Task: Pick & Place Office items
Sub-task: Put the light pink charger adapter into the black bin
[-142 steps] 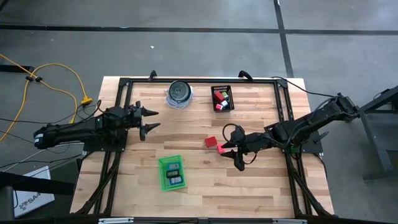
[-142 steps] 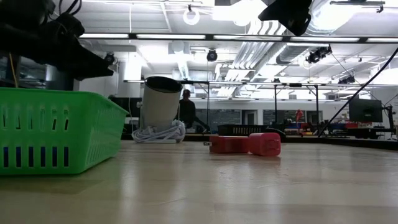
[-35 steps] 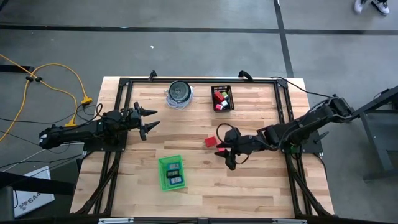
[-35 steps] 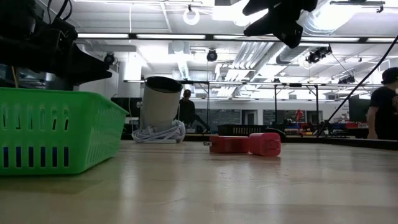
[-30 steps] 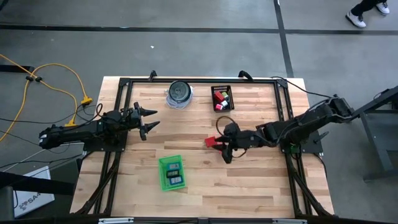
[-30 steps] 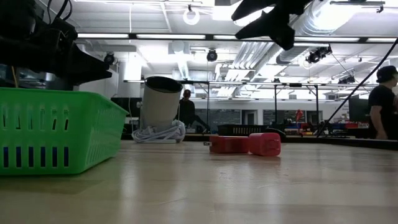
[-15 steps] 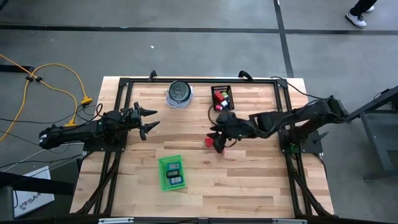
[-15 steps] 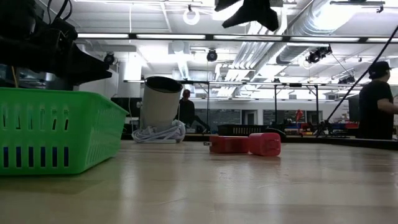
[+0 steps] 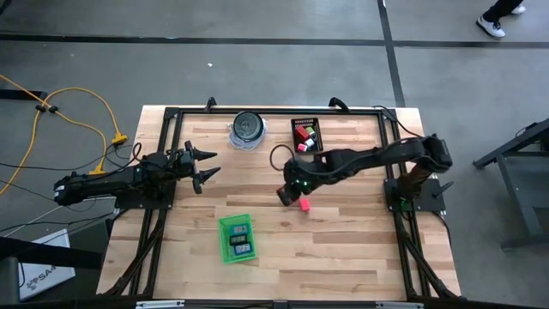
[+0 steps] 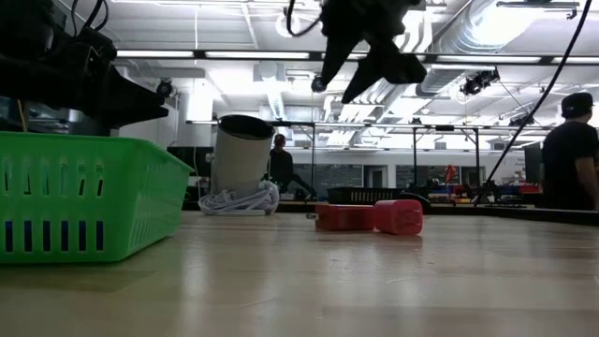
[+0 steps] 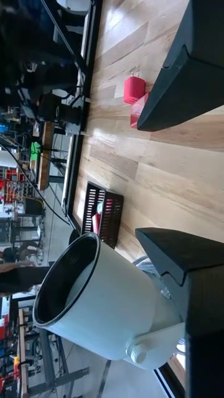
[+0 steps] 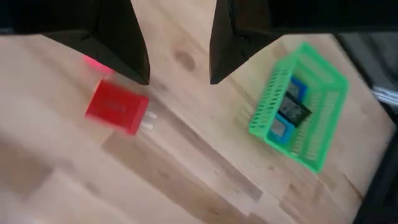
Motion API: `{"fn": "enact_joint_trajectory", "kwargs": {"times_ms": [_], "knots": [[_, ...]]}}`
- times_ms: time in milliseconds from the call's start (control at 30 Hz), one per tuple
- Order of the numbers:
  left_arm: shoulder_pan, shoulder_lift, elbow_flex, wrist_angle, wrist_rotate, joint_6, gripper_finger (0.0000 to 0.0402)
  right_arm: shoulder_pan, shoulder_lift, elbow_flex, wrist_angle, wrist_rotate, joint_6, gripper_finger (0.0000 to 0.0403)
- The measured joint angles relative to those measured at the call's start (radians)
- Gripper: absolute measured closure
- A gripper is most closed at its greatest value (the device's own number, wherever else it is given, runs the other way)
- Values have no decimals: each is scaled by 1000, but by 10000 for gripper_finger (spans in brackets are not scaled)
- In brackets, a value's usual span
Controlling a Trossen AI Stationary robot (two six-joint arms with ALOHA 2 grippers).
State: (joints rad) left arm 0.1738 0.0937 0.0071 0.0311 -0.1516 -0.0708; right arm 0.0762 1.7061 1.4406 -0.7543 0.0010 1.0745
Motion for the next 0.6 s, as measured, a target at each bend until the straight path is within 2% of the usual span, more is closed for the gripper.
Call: {"fn": "enact_joint_trajectory", "kwargs": {"times_ms": [133, 433, 600], "knots": [[0, 0, 0, 0, 0, 0, 143, 2, 0, 9, 4, 18, 92, 250], [0, 0, 0, 0, 0, 0, 143, 135, 0, 29, -94, 141, 341, 250], [0, 0, 0, 0, 0, 0, 143, 173, 16, 29, -127, 155, 451, 250]]}}
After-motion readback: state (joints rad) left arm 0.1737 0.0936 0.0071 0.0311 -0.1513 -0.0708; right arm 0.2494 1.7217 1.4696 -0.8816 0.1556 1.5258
